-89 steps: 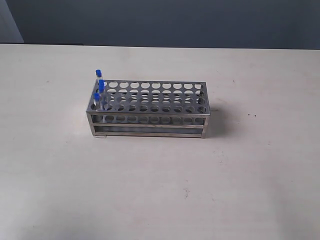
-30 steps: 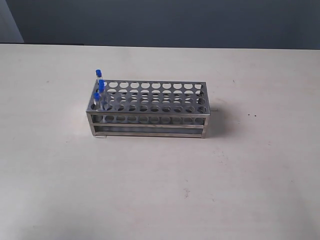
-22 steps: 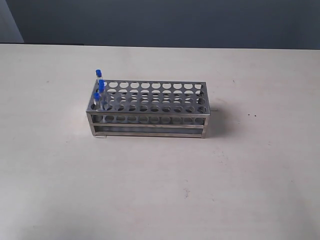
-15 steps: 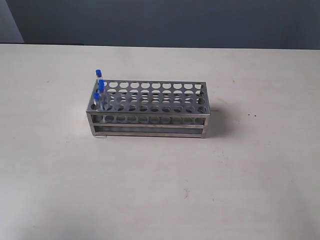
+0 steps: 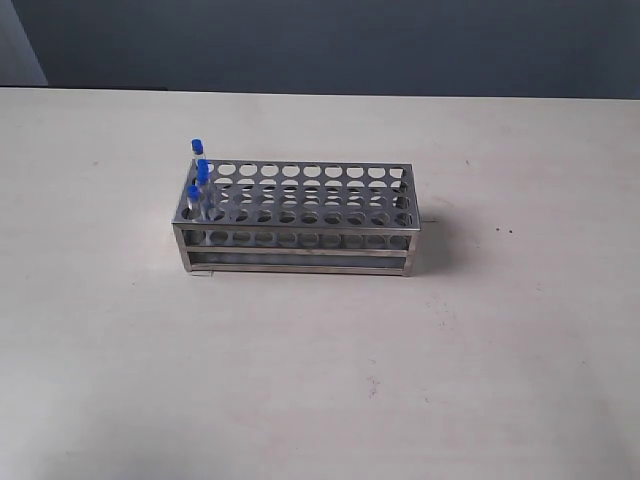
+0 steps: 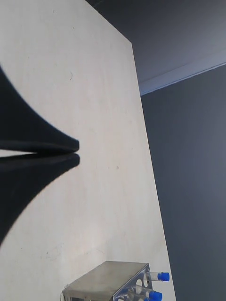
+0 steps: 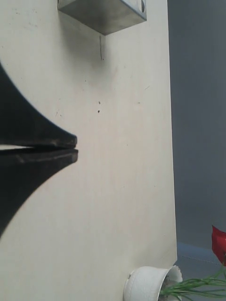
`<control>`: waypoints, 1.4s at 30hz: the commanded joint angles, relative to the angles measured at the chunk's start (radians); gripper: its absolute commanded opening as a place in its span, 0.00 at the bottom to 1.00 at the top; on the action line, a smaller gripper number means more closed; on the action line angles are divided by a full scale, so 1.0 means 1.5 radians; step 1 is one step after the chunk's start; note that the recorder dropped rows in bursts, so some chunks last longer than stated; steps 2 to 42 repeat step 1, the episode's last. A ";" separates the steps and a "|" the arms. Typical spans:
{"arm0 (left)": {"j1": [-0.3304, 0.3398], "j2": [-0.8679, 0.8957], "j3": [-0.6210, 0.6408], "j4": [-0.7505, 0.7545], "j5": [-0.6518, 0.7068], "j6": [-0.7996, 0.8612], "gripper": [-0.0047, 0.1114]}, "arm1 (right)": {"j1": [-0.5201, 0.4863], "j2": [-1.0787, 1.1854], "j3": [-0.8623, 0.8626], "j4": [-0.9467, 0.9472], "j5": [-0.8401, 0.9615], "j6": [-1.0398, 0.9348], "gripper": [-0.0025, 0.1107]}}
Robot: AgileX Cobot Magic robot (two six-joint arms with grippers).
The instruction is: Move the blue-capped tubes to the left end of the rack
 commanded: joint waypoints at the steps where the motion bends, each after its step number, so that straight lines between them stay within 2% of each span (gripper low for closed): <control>1: -0.004 0.003 -0.001 0.000 -0.006 -0.002 0.04 | -0.003 -0.004 0.001 0.000 -0.001 0.000 0.02; 42: -0.004 0.003 -0.001 0.000 -0.006 -0.002 0.04 | -0.003 -0.004 0.001 0.000 -0.001 0.000 0.02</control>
